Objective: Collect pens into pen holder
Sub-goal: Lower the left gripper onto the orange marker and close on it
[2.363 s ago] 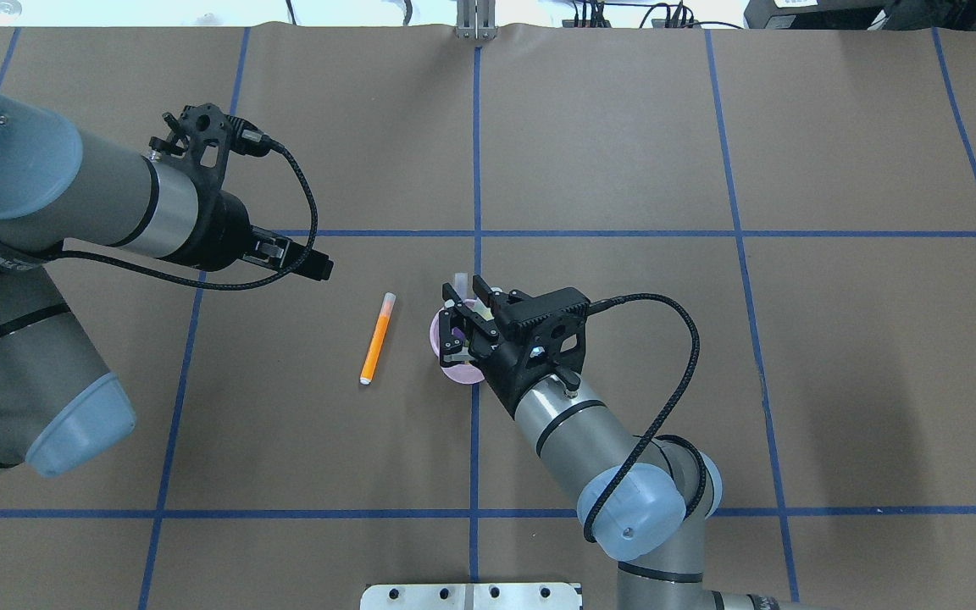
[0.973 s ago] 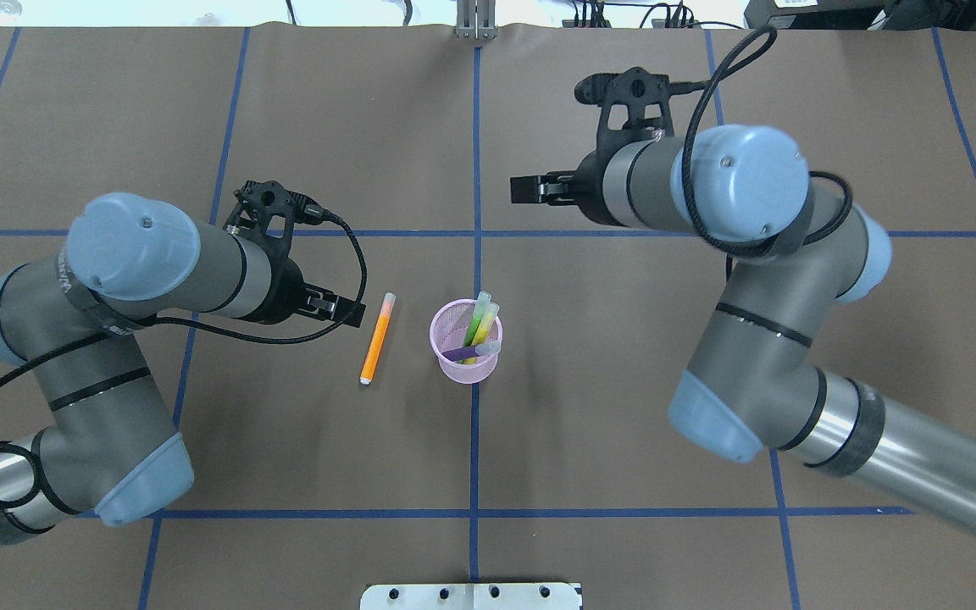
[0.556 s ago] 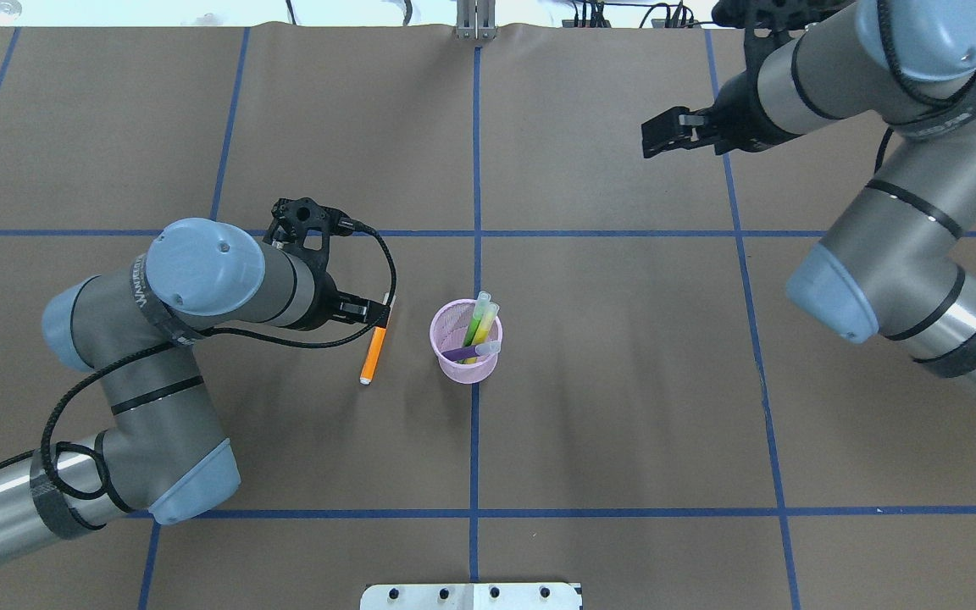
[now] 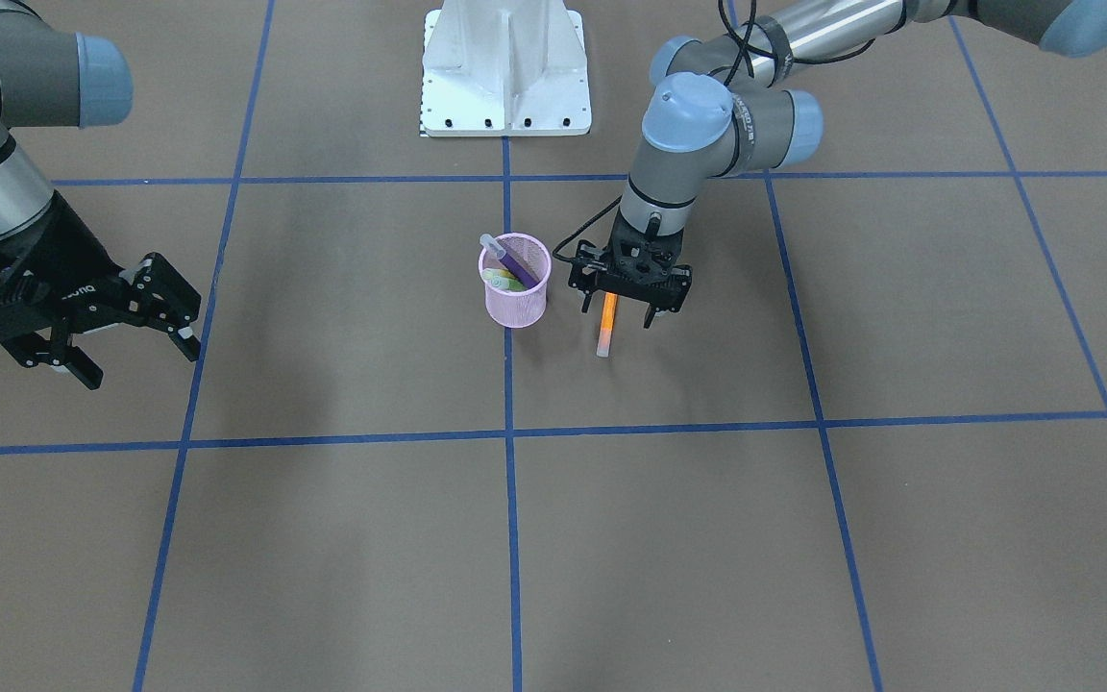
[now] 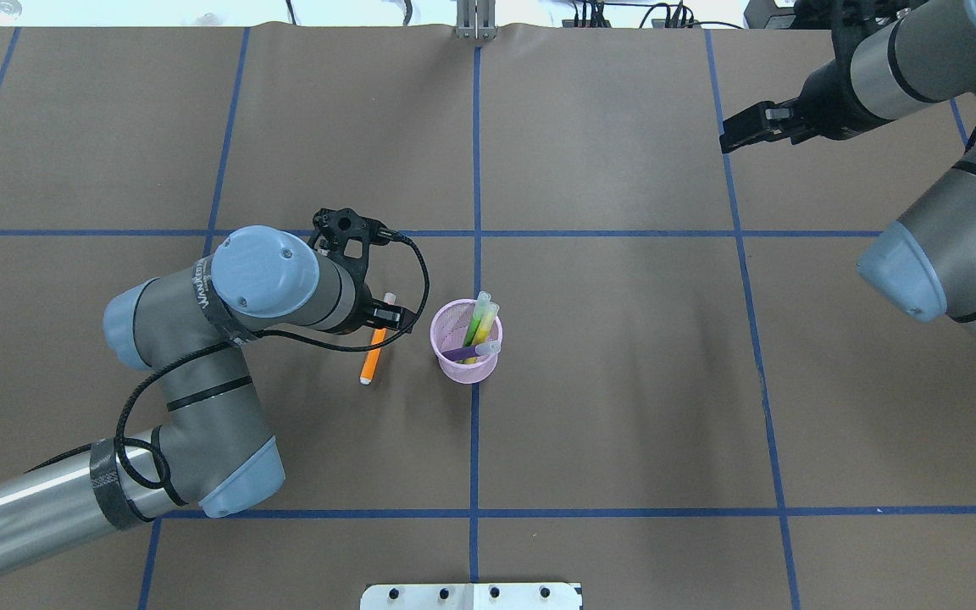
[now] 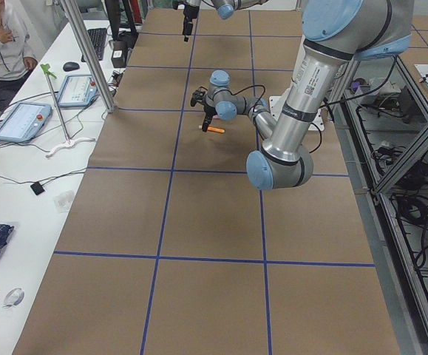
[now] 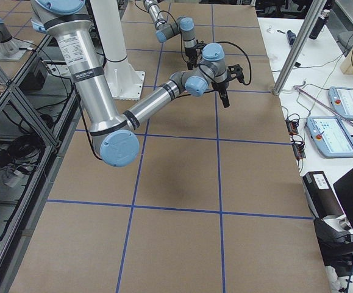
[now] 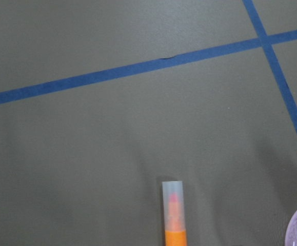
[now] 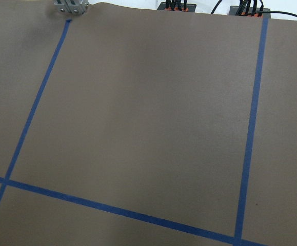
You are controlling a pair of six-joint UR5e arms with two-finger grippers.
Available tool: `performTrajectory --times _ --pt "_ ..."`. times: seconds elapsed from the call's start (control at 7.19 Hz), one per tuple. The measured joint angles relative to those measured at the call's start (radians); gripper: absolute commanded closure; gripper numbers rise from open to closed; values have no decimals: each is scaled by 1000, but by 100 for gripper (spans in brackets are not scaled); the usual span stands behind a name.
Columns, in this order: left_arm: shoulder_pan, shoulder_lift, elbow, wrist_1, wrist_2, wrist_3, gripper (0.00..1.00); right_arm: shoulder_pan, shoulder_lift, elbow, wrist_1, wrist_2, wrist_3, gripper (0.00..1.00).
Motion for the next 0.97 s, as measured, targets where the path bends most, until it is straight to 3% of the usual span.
performTrajectory --times 0.42,0.97 --pt "4 -6 24 -1 0 1 51 14 -17 -1 -1 2 -38 1" --pt "4 -8 34 -2 0 16 53 15 -19 -2 -1 0 -43 1"
